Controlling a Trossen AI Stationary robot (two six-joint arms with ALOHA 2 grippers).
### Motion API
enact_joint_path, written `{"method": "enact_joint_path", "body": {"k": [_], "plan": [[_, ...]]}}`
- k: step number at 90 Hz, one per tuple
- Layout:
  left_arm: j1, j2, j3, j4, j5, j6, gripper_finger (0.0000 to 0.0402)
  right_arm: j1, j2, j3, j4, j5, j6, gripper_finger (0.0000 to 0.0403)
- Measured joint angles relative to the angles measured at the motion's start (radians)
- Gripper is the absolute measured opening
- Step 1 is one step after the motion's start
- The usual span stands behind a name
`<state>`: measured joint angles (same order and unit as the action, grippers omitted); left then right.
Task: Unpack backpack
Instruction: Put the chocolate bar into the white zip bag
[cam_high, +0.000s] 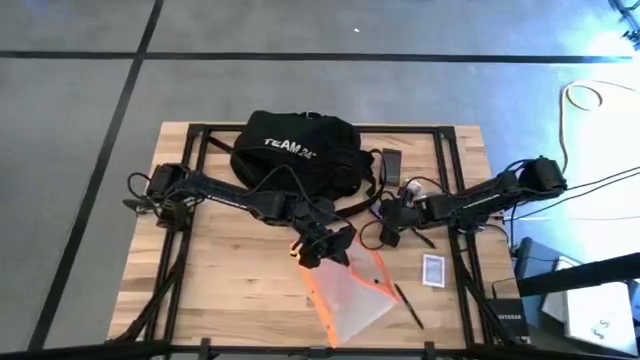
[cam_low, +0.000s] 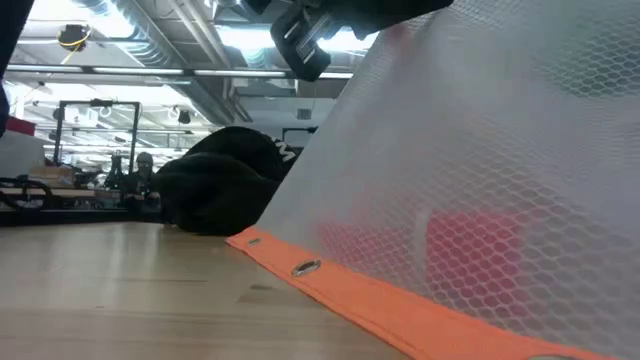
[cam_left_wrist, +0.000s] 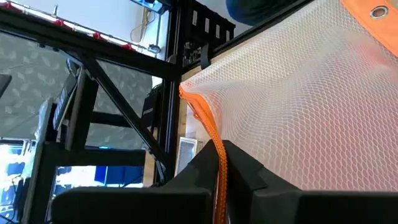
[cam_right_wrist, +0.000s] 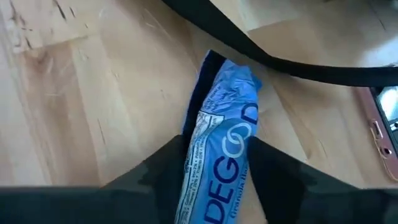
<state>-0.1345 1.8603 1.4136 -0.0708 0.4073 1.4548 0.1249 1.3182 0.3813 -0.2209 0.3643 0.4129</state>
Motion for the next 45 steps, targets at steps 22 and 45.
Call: {"method": "enact_joint_path", "body": {"k": [22, 45], "plan": [[0.000, 0.000, 0.000, -0.003, 0.000, -0.008, 0.0000, -0.002, -0.026, -0.002, -0.018, -0.024, -0.052, 0.0091], [0.000, 0.000, 0.000, -0.003, 0.000, -0.008, 0.0000, -0.002, -0.196, -0.008, -0.125, -0.073, -0.080, 0.0062]]}}
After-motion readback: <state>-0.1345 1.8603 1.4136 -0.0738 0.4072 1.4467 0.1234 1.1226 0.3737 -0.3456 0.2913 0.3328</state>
